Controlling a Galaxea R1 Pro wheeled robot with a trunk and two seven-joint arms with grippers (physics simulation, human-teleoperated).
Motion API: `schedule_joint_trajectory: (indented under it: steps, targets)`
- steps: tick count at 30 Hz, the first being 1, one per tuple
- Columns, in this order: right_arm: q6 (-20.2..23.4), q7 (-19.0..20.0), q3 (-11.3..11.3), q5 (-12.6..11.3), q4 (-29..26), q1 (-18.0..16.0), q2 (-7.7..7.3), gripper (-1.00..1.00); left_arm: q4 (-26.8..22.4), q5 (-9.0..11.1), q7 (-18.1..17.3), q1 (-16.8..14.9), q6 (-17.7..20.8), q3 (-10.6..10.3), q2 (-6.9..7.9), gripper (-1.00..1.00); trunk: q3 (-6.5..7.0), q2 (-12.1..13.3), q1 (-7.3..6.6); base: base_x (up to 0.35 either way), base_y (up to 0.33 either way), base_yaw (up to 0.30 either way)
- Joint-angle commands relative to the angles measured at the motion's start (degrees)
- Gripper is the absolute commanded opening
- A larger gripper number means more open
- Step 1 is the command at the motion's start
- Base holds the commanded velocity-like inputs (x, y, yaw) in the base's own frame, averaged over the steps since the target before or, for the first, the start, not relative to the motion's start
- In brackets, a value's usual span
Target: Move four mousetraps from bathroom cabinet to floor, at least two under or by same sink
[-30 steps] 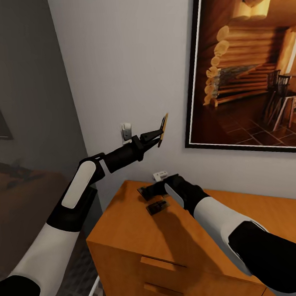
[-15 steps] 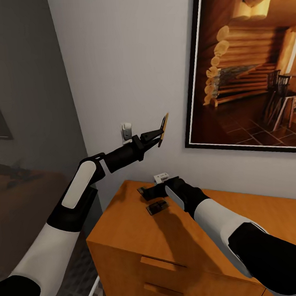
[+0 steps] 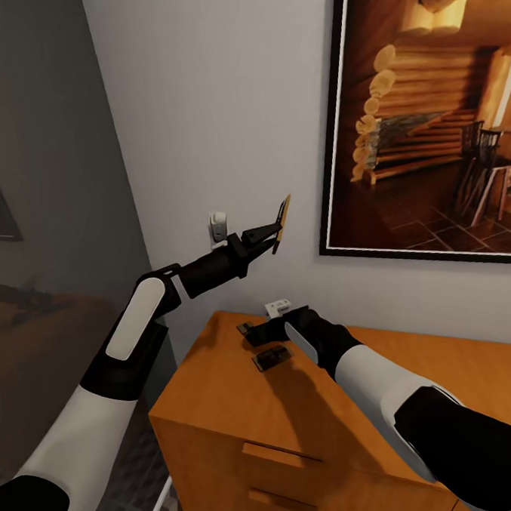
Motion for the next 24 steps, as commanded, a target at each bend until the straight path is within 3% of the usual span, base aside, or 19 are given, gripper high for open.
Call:
schedule_joint_trajectory:
  steps: [1,24]
  targets:
    - [0.23,0.23,0.15,-0.53,0.68,0.06,0.0,1.0,0.02,-0.14,-0.09,-0.06,0.07,-0.05,0.05,-1.0,-0.08,-0.03,0.0,0.0,0.0,0.0]
    - [0.15,0.25,0.22,-0.53,0.66,0.26,0.0,1.0,0.25,-0.14,-0.09,-0.06,0.07,-0.12,0.08,-1.0,-0.08,-0.03,0.0,0.0,0.027,0.0]
